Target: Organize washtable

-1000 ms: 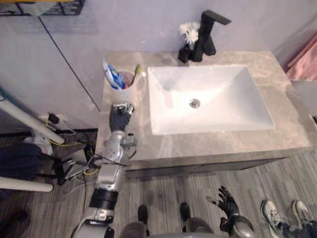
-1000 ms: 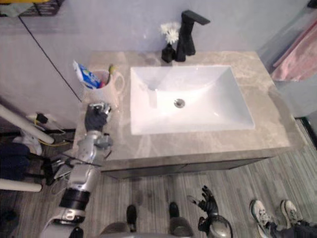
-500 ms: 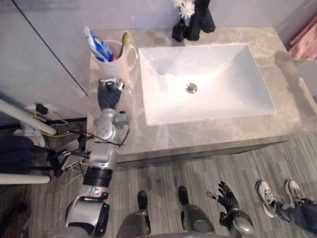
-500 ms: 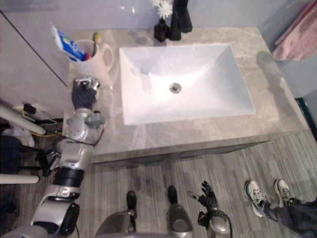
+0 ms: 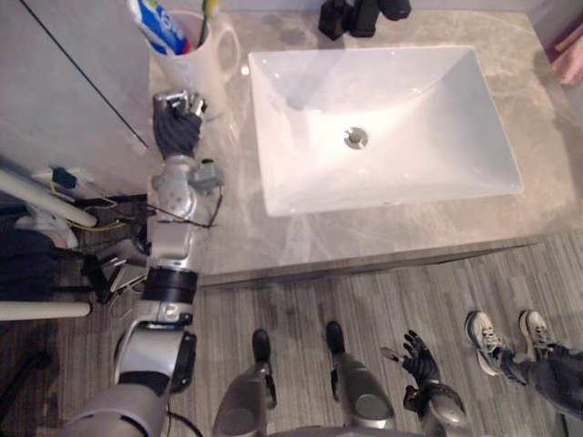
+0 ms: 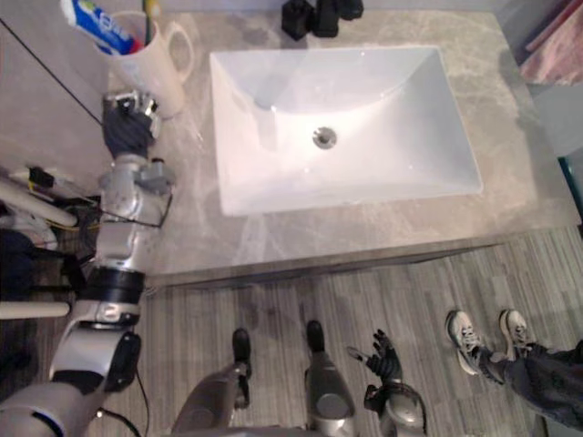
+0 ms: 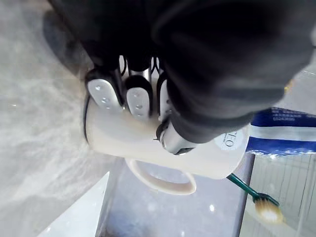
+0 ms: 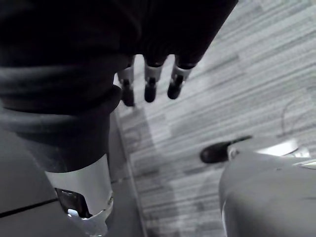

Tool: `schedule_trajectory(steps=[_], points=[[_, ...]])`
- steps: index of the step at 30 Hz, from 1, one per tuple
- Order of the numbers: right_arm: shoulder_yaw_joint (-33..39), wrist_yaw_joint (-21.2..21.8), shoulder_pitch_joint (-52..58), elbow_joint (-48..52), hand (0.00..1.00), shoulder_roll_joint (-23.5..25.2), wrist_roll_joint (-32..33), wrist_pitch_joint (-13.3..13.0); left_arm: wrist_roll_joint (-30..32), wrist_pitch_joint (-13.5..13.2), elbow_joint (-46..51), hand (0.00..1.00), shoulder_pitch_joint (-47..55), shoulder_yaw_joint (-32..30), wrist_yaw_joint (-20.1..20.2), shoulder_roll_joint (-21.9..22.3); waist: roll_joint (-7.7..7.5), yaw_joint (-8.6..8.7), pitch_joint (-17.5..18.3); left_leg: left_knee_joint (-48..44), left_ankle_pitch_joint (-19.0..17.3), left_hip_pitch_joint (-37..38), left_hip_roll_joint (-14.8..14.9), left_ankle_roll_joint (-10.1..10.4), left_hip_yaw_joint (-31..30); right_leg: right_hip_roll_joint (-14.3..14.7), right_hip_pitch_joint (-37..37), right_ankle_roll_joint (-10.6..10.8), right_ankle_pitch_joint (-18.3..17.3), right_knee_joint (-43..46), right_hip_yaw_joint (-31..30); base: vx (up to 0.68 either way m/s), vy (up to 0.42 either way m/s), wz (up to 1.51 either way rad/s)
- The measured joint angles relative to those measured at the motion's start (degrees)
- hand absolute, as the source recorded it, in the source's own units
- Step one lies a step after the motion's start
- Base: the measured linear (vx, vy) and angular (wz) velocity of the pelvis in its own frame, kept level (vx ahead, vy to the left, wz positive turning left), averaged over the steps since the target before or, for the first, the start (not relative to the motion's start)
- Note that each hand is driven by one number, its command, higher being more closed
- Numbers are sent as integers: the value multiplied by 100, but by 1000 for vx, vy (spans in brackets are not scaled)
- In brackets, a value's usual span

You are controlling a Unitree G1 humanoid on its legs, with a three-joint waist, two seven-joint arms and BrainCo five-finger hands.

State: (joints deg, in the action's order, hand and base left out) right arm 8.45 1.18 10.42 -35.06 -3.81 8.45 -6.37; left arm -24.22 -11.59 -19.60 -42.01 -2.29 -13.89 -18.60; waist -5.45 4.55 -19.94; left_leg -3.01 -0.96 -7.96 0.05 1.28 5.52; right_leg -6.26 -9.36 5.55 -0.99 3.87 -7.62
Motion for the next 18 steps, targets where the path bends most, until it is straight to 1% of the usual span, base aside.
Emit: schedule_trajectory(steps=[4, 14, 16, 18], points=[[0, 0, 0, -1, 0, 3, 4, -1, 0, 0, -55, 100, -69, 1, -8, 0, -4, 63, -8, -10, 1, -17, -4, -1, -56, -4, 15, -2, 1, 2, 43, -10, -7, 6], [1, 4, 14, -2, 0, 13, 46, -1, 9, 16, -214, 100, -134, 69, -16, 44, 0, 100, -68, -53, 2, 76, -3, -2, -132, -8, 177, -6, -2, 1, 129, -15, -6, 4], [-1, 11, 31, -2, 0, 13, 46, -1, 14, 18, 110, 100, 37, 104, -17, 49, 9, 101, -73, -38, 7, 110, -3, -9, -150, -8, 214, -11, -7, -1, 147, -12, -11, 4], [-2, 16, 61, -2, 0, 13, 45, -1, 20, 14, 668, 100, 307, 226, -4, 49, 23, 99, -80, 41, 44, 191, -6, -37, -206, -5, 287, -17, -13, -2, 200, 8, -13, 11]])
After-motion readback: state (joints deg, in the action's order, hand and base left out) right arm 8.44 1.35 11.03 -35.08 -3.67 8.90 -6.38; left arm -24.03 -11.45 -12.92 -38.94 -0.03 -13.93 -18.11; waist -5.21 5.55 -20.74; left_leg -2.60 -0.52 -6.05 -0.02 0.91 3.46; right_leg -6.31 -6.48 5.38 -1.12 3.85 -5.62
